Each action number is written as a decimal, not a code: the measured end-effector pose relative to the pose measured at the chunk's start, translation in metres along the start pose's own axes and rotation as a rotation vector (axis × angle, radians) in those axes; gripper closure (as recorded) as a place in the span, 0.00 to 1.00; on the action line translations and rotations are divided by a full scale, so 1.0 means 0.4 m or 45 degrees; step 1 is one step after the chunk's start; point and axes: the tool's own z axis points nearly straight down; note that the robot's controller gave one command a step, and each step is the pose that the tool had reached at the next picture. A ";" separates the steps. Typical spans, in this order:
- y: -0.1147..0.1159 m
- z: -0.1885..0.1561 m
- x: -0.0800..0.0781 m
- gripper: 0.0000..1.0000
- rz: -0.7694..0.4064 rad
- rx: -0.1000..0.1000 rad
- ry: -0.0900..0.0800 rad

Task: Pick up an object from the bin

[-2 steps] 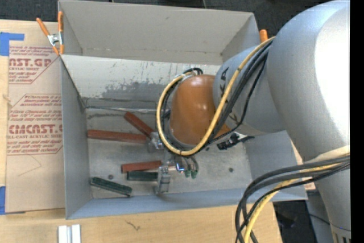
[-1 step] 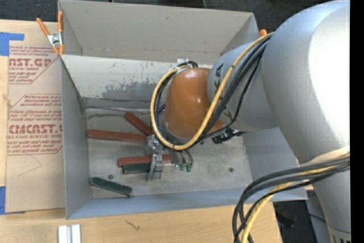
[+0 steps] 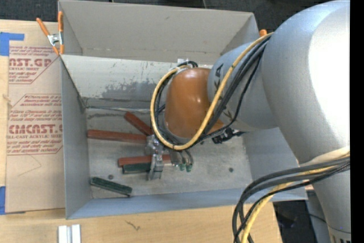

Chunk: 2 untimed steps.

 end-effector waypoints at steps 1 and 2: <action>0.000 -0.003 0.001 1.00 0.000 0.000 0.000; 0.000 -0.012 0.001 1.00 0.000 0.000 0.001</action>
Offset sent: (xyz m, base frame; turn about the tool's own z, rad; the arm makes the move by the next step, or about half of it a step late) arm 0.0000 0.0000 0.0139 0.0000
